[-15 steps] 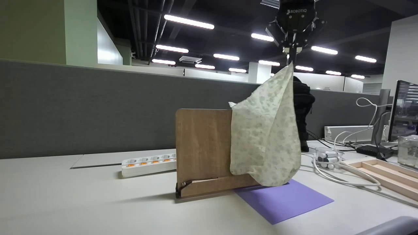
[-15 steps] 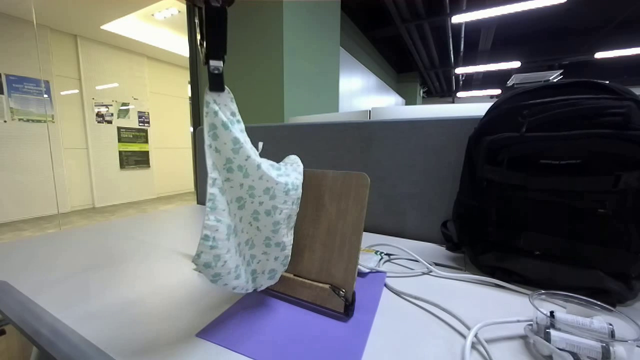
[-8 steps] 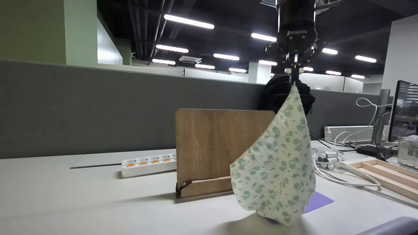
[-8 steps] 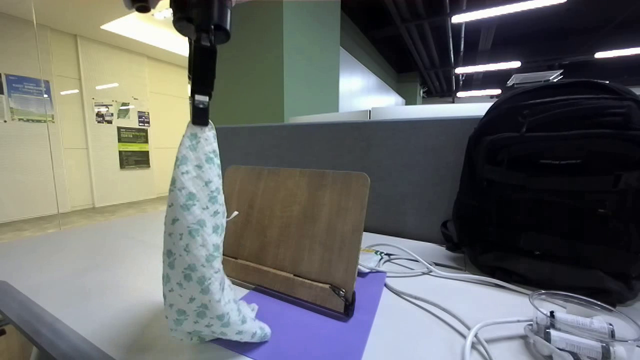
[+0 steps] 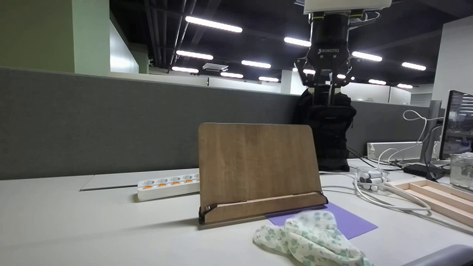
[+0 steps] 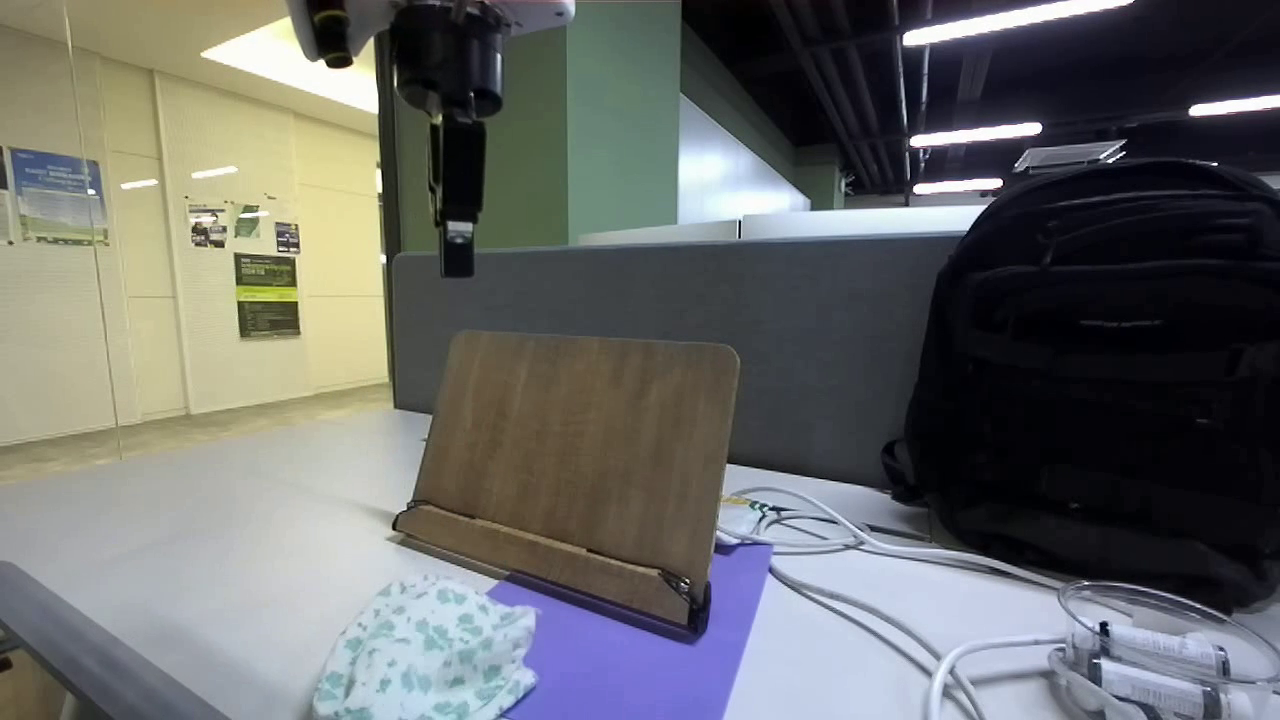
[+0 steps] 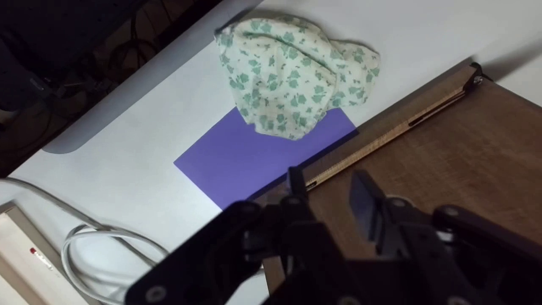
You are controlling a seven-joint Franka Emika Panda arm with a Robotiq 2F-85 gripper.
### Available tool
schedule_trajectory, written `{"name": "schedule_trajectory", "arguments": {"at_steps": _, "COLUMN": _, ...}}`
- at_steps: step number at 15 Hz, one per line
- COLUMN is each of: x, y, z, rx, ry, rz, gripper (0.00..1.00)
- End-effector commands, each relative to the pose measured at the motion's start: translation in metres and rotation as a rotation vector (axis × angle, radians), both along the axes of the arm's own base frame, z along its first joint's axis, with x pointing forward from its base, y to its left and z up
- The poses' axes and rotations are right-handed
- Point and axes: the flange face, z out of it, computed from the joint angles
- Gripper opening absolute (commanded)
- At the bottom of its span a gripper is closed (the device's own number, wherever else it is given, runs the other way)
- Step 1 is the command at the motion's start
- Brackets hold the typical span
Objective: Take the cloth and put it on the counter
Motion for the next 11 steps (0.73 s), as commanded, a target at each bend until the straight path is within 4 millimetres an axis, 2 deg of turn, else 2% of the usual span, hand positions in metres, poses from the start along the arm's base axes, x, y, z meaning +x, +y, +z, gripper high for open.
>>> {"name": "schedule_trajectory", "arguments": {"at_steps": 1, "x": 0.0012, "y": 0.0, "z": 0.0057, "rx": 0.003, "ry": -0.066, "rz": -0.005, "gripper": 0.66}}
{"name": "schedule_trajectory", "arguments": {"at_steps": 6, "x": 0.0017, "y": 0.0007, "z": 0.0058, "rx": -0.022, "ry": -0.113, "rz": 0.103, "gripper": 0.98}}
{"name": "schedule_trajectory", "arguments": {"at_steps": 11, "x": 0.0001, "y": -0.0039, "z": 0.0027, "rx": -0.028, "ry": -0.133, "rz": 0.181, "gripper": 1.0}}
